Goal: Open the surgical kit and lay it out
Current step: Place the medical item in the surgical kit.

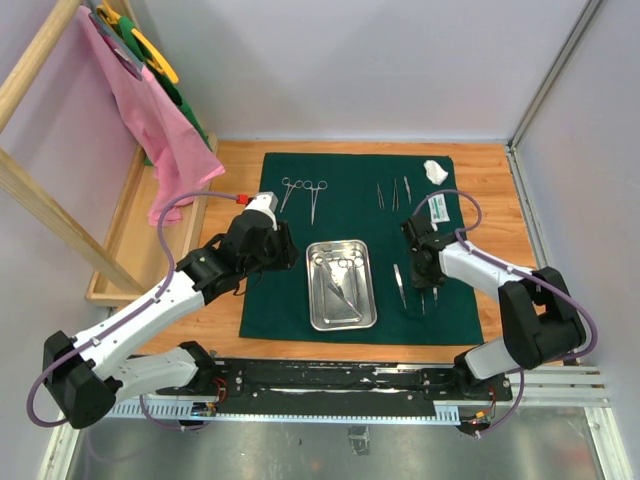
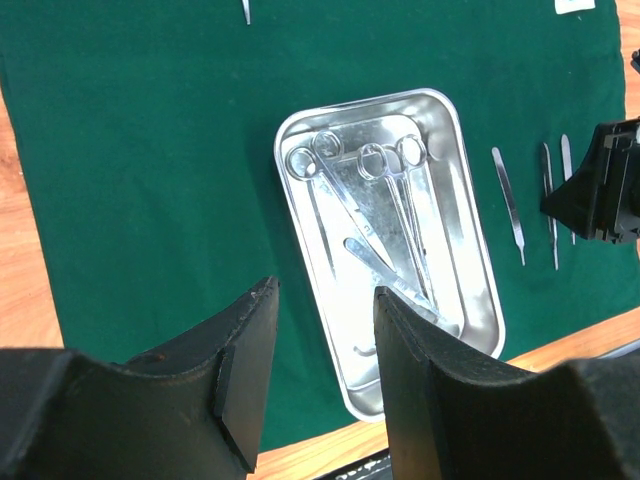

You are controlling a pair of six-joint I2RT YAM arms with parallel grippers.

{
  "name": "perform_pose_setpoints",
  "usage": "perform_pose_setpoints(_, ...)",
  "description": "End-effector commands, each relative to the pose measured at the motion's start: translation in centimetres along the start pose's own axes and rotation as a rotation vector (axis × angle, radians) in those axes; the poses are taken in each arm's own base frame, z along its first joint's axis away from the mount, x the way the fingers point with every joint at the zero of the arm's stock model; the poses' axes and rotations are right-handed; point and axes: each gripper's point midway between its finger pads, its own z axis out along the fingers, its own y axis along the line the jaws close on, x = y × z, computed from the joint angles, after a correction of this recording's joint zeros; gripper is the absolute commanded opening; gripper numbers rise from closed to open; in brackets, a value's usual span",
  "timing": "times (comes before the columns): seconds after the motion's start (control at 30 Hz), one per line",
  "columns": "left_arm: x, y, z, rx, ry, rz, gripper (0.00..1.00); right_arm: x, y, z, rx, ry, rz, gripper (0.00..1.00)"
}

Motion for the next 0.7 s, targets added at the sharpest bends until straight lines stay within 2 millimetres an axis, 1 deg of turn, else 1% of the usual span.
perform_pose_setpoints(0.0,-0.7,-0.3,0.3,0.014,-0.025,-0.003,0.48,-1.4,0.6,-0.9,-0.041,-0.043,-0.004,0.26)
perform_pose_setpoints(0.1,-0.5,-0.2,0.3,0.010,-0.022,-0.005,0.48,-2.1,1.3,-2.4,-0.075,-0.079,-0.009,0.29)
perform_pose_setpoints(0.23,-0.4,-0.1,0.5,0.009,-0.020,-0.006,0.48,-3.0,2.8,-4.3,-0.147,-0.125,-0.018,0.31)
perform_pose_setpoints(0.37,-0.3,-0.2,0.5,0.012,-0.019,-0.008,0.48,-3.0,3.5,-5.0,-0.175,-0.124,-0.024,0.31)
perform_pose_setpoints(0.4,-0.3,-0.2,0.5,0.010,-0.020,-0.008,0.48,-3.0,3.3,-4.9,-0.162,-0.123,-0.024,0.31)
perform_pose_setpoints(0.43,-0.3,-0.1,0.5,0.010,-0.019,-0.006,0.48,-2.8,2.8,-4.9,-0.129,-0.113,-0.020,0.31)
perform_pose_setpoints(0.53,-0.4,-0.1,0.5,0.010,-0.021,-0.006,0.48,-2.2,1.6,-4.3,-0.068,-0.101,-0.015,0.24)
perform_pose_setpoints(0.6,-0.4,-0.1,0.5,0.007,-0.022,-0.005,0.48,-1.8,0.9,-3.8,-0.048,-0.084,0.003,0.12)
perform_pose_setpoints(0.63,-0.3,-0.1,0.5,0.008,-0.022,-0.005,0.48,-1.6,0.7,-3.6,-0.044,-0.079,0.015,0.07)
perform_pose_setpoints(0.67,-0.3,0.0,0.5,0.007,-0.020,-0.006,0.48,-1.5,0.4,-3.4,-0.039,-0.075,0.022,0.06)
